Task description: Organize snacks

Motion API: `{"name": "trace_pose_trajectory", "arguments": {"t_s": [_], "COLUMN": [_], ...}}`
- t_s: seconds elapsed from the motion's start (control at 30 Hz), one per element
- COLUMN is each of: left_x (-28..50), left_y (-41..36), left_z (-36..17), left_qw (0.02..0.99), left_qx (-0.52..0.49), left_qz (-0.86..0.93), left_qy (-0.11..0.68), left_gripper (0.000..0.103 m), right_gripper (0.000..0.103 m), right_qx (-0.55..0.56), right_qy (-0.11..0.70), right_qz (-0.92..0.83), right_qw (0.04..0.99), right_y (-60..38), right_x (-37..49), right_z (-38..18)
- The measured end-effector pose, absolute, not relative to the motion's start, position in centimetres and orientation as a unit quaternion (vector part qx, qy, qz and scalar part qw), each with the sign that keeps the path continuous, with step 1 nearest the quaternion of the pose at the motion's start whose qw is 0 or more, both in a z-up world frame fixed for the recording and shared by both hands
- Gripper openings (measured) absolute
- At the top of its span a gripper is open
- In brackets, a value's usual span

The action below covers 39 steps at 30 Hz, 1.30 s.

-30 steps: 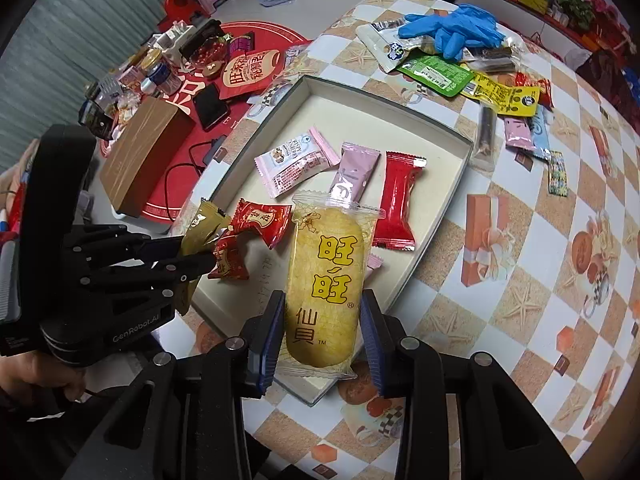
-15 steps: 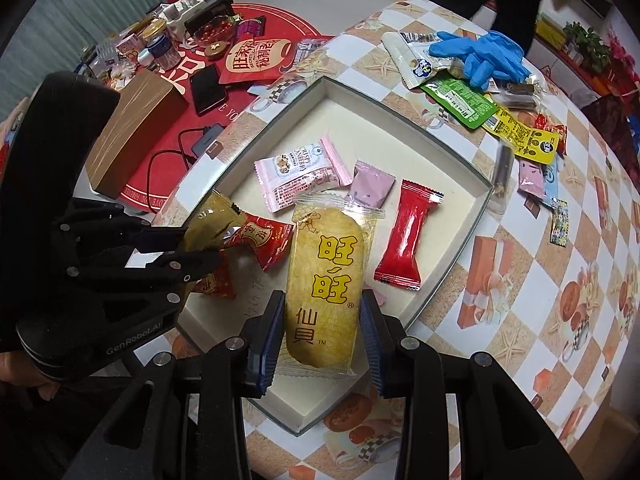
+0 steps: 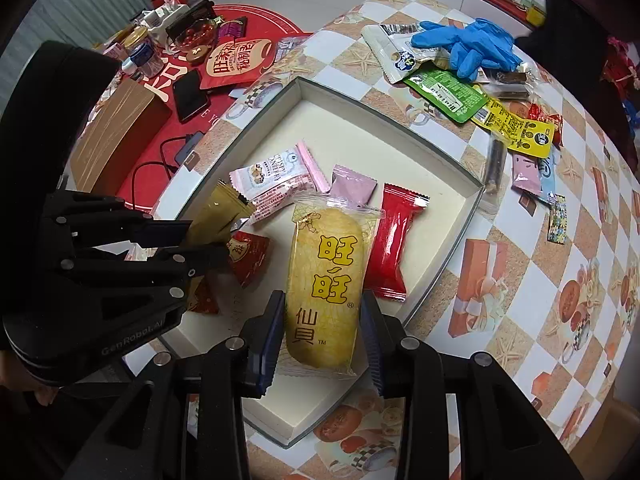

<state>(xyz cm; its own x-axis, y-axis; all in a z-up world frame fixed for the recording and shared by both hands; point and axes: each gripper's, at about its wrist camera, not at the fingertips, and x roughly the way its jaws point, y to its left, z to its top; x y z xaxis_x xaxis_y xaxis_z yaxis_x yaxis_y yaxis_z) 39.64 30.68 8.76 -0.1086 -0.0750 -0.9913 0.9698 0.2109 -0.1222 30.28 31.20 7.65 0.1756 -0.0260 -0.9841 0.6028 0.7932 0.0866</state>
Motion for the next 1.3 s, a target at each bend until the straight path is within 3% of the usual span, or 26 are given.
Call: {"name": "trace_pose_trajectory", "arguments": {"t_s": [0.7,0.73,0.9,1.0,1.07,1.13,1.3], "left_x": [40.5,40.4,40.8,40.7,40.4,40.0,39.6], "left_y": [29.7,29.7,29.6,29.9,30.1,30.4,30.9], "left_z": [8.6,8.6,8.8,9.3,9.7,10.2,12.3], "left_qw": [0.539,0.537,0.545,0.550,0.558,0.567,0.618], "left_qx": [0.392,0.390,0.388,0.394,0.409,0.423,0.422], "left_qz": [-0.485,-0.485,-0.478,-0.481,-0.483,-0.483,-0.480], "left_qy": [0.567,0.570,0.569,0.557,0.536,0.517,0.458], "left_gripper": [0.025,0.027,0.062,0.075,0.080,0.081,0.084], "right_gripper": [0.038,0.038,0.046,0.046,0.051,0.066,0.068], "right_qx": [0.253,0.250,0.245,0.255,0.255,0.261,0.251], "right_qy": [0.600,0.600,0.595,0.590,0.590,0.585,0.585], "right_qz": [-0.211,-0.212,-0.223,-0.224,-0.228,-0.230,-0.230], "right_qw": [0.729,0.729,0.732,0.732,0.731,0.732,0.736], "right_y": [29.6,29.6,29.2,28.9,28.8,28.9,29.5], "right_x": [31.4,31.4,31.4,30.9,30.4,29.7,28.4], "right_z": [6.7,6.7,7.1,7.3,7.4,7.8,8.7]}}
